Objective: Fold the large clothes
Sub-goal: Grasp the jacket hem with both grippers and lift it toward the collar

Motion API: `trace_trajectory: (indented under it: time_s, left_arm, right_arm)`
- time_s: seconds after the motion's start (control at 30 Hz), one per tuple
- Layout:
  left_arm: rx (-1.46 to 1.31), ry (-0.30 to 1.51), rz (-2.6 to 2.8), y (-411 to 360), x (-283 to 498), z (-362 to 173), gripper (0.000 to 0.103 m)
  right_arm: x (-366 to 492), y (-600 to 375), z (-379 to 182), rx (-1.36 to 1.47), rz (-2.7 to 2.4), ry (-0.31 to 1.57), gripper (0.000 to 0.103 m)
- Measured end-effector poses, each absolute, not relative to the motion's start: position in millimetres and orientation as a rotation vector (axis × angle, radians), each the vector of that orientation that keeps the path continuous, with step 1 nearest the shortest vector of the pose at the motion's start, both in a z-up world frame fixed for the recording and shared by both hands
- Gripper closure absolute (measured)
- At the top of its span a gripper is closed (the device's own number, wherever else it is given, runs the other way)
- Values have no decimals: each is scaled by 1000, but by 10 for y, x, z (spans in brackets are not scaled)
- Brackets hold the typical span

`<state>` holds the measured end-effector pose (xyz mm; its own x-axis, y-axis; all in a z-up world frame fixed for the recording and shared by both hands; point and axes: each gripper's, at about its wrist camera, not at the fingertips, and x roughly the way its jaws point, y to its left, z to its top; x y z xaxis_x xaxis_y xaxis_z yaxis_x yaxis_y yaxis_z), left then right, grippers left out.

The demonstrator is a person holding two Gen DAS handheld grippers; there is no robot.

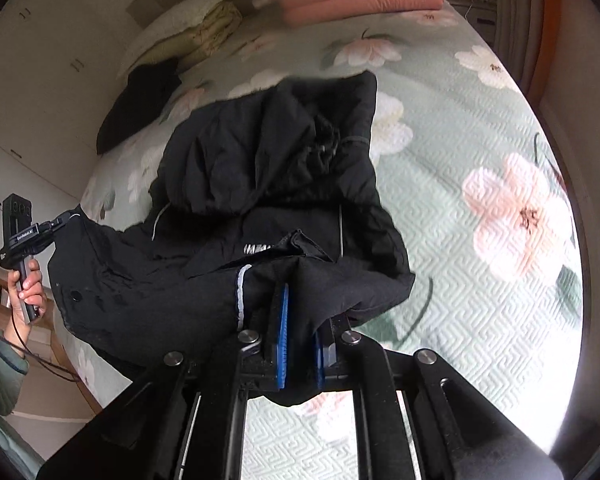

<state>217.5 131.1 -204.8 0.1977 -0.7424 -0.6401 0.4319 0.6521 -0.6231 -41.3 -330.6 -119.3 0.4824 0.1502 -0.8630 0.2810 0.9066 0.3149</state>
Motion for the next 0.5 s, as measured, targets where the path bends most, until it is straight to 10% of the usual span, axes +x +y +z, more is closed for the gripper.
trace_trajectory:
  time_s: [0.5]
  left_arm:
    - [-377,1121,-627,499,4095,-2530,95]
  right_arm:
    - [1552,-4417,-1379,409,-116,1031,90]
